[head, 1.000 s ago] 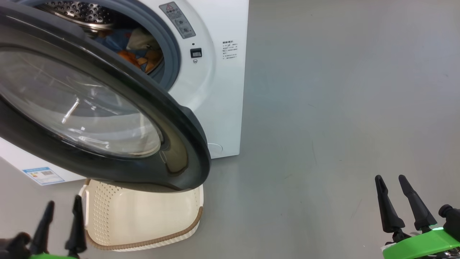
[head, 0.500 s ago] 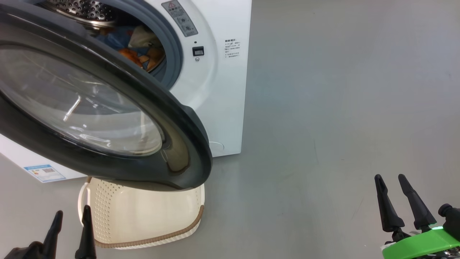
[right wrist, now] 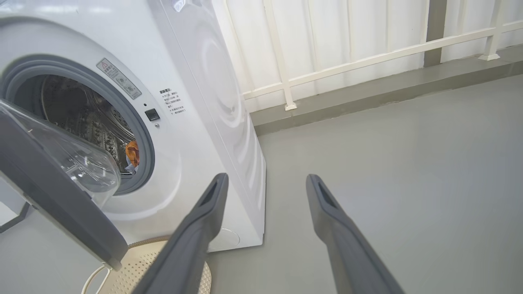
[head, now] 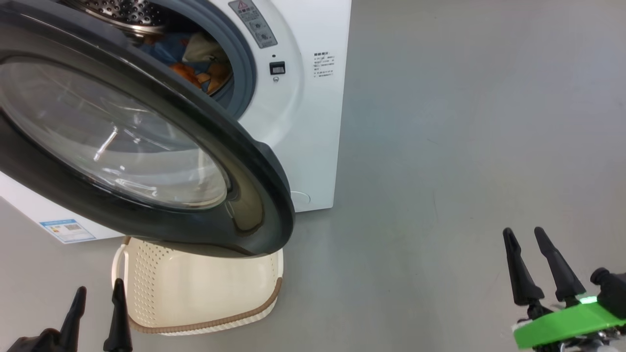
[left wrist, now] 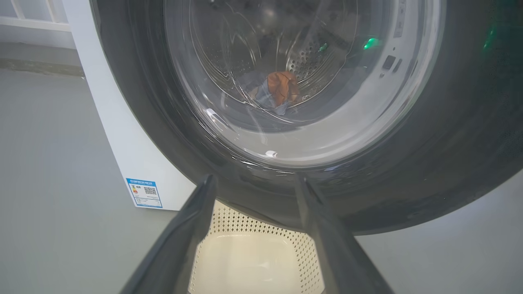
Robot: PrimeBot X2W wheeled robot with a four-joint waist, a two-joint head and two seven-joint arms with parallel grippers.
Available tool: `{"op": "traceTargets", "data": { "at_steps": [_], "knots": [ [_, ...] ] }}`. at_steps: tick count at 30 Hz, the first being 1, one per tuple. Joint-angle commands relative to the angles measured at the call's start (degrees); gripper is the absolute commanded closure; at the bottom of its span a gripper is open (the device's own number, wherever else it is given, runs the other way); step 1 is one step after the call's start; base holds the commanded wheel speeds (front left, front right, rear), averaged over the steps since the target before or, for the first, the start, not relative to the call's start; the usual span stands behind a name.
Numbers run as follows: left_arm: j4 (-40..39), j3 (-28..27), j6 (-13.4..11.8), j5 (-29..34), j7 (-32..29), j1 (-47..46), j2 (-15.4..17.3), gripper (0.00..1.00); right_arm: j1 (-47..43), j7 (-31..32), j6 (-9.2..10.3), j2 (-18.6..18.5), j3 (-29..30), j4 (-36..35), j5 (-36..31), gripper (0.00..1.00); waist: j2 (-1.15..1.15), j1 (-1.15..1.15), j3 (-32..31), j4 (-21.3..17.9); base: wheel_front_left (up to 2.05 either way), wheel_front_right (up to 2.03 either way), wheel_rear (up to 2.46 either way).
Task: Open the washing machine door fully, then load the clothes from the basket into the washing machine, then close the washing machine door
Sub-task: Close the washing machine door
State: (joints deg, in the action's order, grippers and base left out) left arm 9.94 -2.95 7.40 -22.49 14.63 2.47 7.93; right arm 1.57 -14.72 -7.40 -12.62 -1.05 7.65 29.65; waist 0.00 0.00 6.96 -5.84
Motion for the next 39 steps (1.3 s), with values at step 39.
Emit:
{"op": "traceTargets", "data": {
  "at_steps": [39],
  "knots": [
    [-2.5, -0.9, 0.1, -1.1, 0.4, -1.3, -4.3, 0.0, 21.3, -0.3, -0.09, 3.6, -39.3, -10.4, 13.1, 1.0, 0.0, 0.0, -0.4, 10.0, 0.0, 0.0, 0.0]
  ]
}}
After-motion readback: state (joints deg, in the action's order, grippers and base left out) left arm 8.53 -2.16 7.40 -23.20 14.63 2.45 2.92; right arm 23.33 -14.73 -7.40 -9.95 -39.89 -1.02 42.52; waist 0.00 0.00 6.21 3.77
